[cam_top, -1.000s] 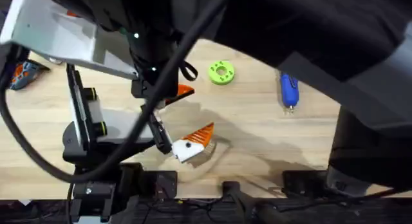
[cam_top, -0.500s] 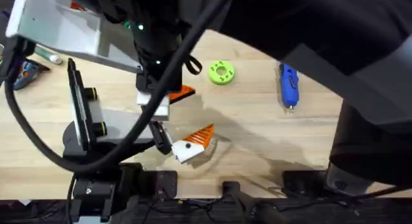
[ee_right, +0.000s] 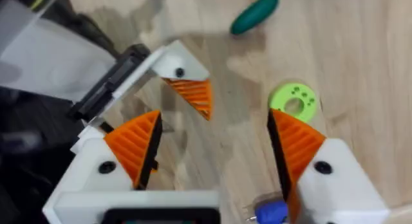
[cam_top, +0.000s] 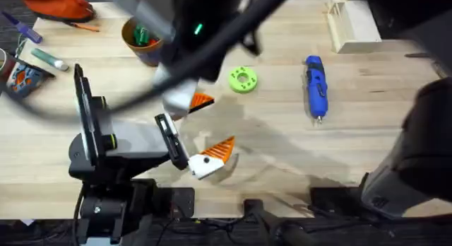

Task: Pick up the gripper from the table and insert it into the empty holder that is missing its gripper. Then pick up a screw, insert it into the mounting hole, and use the screwdriver to tighten it. Finally, clean up the table by picking up the vegetable and placing it into the bucket.

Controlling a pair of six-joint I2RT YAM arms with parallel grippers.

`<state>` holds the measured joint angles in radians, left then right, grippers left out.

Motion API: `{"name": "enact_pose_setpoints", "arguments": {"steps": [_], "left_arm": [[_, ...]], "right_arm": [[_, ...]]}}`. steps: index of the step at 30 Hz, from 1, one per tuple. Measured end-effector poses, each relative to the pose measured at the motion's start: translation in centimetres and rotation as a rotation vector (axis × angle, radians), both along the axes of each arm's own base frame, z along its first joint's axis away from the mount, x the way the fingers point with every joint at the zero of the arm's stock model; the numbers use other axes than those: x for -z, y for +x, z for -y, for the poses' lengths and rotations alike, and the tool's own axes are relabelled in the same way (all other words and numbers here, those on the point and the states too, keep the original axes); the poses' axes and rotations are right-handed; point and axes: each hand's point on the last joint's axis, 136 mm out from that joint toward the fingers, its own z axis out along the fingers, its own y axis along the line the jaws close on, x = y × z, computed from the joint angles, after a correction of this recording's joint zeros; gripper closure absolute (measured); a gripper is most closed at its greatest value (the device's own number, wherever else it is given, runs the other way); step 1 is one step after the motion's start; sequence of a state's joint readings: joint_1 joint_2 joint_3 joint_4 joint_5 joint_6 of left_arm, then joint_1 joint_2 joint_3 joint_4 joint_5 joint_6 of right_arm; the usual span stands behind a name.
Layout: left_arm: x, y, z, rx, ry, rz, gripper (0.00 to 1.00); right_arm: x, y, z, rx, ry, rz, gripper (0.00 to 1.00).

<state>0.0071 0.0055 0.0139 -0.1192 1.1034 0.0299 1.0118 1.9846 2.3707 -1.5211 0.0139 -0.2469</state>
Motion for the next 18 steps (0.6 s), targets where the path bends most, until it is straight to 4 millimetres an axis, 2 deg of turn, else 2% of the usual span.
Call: {"name": "enact_pose_setpoints", "arguments": {"steps": [3,6,12,18], "left_arm": [[0.0,0.0,0.0,0.0,0.0,0.0,0.015],[0.0,0.0,0.0,0.0,0.0,0.0,0.015],[0.0,0.0,0.0,0.0,0.0,0.0,0.016],[0.0,0.0,0.0,0.0,0.0,0.0,0.015]], "right_arm": [[-1.9,1.4,1.7,0.131,0.058,0.0,0.069],[-2.8,2.8,3.2,0.254,0.093,-0.012,0.068],[-2.6,4.8,5.9,0.456,0.094,-0.059,0.066],[-1.7,5.8,8.0,0.584,0.043,-0.062,0.066]]}}
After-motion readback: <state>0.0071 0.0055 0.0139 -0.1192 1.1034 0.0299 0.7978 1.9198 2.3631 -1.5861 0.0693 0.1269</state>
